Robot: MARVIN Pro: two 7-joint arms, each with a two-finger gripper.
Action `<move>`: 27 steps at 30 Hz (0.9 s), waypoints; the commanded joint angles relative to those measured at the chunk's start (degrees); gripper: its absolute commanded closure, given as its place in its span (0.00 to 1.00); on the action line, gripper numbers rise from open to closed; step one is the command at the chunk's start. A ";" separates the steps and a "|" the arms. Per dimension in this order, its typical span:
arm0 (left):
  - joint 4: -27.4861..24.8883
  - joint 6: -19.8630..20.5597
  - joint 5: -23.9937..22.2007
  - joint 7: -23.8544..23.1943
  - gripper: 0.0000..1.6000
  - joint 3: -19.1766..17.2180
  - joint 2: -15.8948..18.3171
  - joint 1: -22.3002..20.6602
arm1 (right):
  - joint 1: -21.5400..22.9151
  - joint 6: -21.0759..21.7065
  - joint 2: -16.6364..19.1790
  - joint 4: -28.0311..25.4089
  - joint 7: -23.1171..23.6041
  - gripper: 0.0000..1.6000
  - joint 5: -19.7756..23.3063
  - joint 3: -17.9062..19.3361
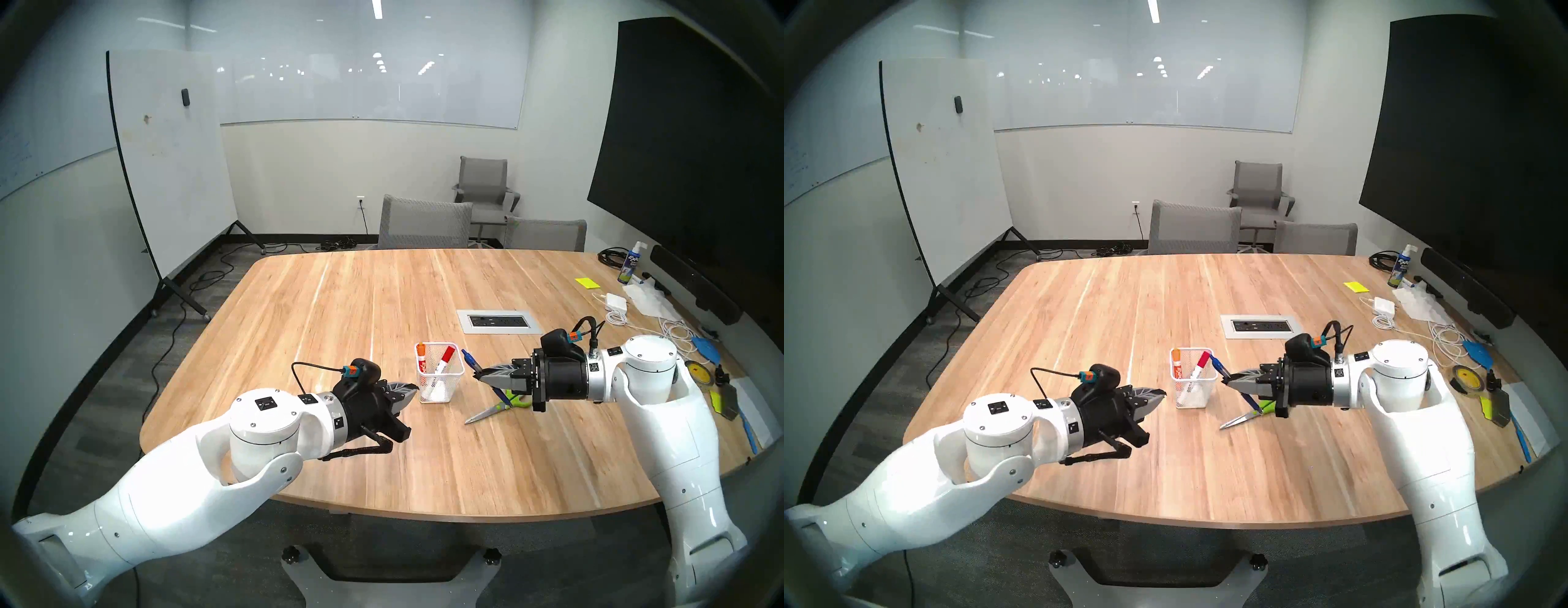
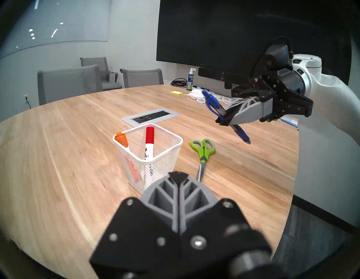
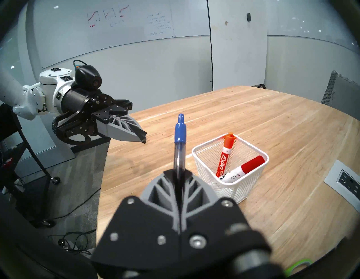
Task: Place the pen, the marker, and the scissors into the pen holder
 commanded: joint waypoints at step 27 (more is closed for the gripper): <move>1.95 2.32 -1.50 2.12 1.00 0.18 -7.09 -6.55 | -0.86 0.64 -1.91 -3.48 -0.32 1.00 -0.38 -0.24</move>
